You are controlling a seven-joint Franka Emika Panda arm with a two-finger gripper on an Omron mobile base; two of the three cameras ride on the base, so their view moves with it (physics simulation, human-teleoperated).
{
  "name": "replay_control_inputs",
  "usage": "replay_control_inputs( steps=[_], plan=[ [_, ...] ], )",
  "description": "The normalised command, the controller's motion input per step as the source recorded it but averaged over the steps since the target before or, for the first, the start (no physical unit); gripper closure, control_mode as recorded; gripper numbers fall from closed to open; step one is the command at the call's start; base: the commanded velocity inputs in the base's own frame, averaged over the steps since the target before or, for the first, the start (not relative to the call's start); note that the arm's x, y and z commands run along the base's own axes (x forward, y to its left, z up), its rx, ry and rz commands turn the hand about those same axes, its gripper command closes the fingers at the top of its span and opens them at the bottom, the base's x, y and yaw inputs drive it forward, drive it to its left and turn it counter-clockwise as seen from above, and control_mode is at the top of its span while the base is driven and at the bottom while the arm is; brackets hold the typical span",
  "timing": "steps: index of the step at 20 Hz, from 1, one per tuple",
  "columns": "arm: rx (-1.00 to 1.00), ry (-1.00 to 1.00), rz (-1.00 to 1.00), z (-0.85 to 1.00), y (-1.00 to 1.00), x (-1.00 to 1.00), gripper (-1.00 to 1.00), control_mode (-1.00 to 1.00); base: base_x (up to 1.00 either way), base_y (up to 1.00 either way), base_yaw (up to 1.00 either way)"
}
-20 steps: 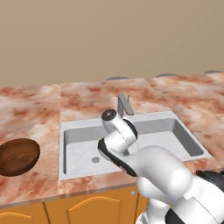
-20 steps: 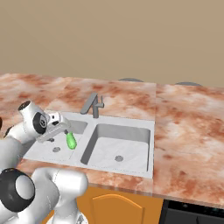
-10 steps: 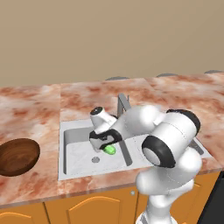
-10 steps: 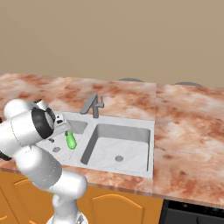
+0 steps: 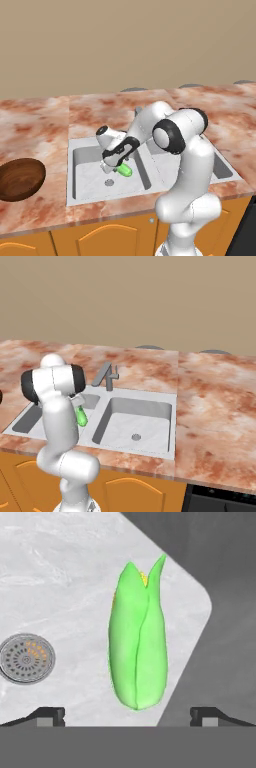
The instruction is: Pick the corn from the sink and place it in the bowl. Then pick the bowl and place it in the microwave. Then close the microwave door and press the start button.
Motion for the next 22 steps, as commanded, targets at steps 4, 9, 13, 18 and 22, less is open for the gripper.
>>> replay_control_inputs(
  steps=[4, 9, 13, 18, 22],
  plan=[
    [0.00, 0.01, 0.00, -0.61, 0.00, 0.48, -1.00, -1.00, 0.00, 0.00, 0.00],
    [0.00, 0.00, -0.01, -0.43, 0.00, 0.37, -1.00, -1.00, 0.00, 0.00, 0.00],
    [0.00, 0.00, -0.02, -0.30, -0.04, 0.23, -1.00, -1.00, 0.00, 0.00, 0.00],
    [0.00, 0.00, -0.03, -0.25, -0.18, 0.11, 1.00, -1.00, 0.00, 0.00, 0.00],
    [0.00, -0.05, -0.02, -0.10, -0.18, -0.11, 1.00, -1.00, 0.00, 0.00, 0.00]
  ],
)
